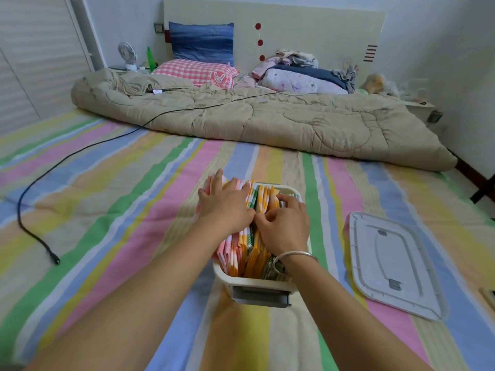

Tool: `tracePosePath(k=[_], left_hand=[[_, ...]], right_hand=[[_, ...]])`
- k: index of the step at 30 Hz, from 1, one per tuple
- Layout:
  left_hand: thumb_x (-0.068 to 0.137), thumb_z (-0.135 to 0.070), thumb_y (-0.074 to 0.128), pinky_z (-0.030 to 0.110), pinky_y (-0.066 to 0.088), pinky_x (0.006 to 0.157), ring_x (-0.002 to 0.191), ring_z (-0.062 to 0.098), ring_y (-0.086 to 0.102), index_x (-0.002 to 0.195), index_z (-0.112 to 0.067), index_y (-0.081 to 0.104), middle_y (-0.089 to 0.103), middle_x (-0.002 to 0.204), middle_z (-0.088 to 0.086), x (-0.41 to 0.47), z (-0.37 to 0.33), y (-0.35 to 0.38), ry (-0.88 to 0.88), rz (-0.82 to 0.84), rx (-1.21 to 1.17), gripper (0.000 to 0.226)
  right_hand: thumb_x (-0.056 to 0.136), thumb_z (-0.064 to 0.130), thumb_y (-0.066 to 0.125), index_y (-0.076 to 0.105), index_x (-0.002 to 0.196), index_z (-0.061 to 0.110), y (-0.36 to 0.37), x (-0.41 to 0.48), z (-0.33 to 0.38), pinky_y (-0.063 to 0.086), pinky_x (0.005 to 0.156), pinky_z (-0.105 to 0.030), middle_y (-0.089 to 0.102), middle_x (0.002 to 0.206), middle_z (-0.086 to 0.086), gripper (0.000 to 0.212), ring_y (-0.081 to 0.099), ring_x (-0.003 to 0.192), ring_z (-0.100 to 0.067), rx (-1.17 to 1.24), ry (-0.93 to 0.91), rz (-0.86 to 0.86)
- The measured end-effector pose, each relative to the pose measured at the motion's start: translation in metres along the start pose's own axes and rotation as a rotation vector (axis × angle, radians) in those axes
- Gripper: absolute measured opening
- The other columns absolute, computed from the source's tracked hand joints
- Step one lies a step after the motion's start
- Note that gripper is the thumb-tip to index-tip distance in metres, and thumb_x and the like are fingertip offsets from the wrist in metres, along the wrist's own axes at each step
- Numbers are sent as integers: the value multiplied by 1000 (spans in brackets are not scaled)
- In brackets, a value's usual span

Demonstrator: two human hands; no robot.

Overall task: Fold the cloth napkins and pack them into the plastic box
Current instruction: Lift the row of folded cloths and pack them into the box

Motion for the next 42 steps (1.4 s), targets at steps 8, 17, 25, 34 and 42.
tracePosePath(k=[8, 17, 25, 34, 42], left_hand=[[108, -24, 28, 40, 5, 122, 154, 17, -6, 149, -34, 44, 24, 164, -4, 6, 27, -10, 66, -4, -471, 45], [81, -57, 73, 47, 34, 113, 152, 20, 11, 131, -23, 57, 42, 149, -3, 3, 23, -9, 40, -73, -248, 62], [83, -58, 71, 57, 41, 105, 136, 32, 32, 136, -8, 48, 44, 137, 9, 5, 5, -24, -135, 56, 28, 76], [79, -37, 76, 41, 45, 98, 137, 19, 31, 70, -11, 69, 49, 140, -1, 1, 24, 5, -257, -151, -493, 29], [82, -31, 76, 40, 46, 96, 132, 17, 38, 62, -14, 65, 50, 139, -4, -10, 14, 3, -171, -228, -553, 28]], right_hand=[[84, 81, 28, 74, 108, 18, -3, 1, 10, 23, 116, -42, 37, 152, -3, 81, 27, 140, -24, -189, -8, 104], [85, 71, 45, 66, 119, 9, -17, 15, 11, 33, 110, -40, 31, 152, -5, 74, 24, 139, -26, -304, 13, 283], [86, 65, 44, 58, 130, 14, -8, 7, 18, 29, 111, -42, 32, 151, -8, 69, 28, 138, -27, -382, -55, 208], [89, 62, 40, 69, 117, 15, 2, -1, 14, 10, 121, -42, 20, 161, -5, 62, 13, 147, -26, -380, -88, 183], [92, 64, 34, 68, 119, 14, 5, 2, 6, 12, 120, -44, 22, 160, -6, 66, 14, 147, -26, -410, -61, 158]])
Point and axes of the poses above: each hand's wrist, its own x-axis towards the middle knuckle, its own y-axis out of the palm, z = x × y, the point moved 1 cm from there along x, towards the middle knuckle
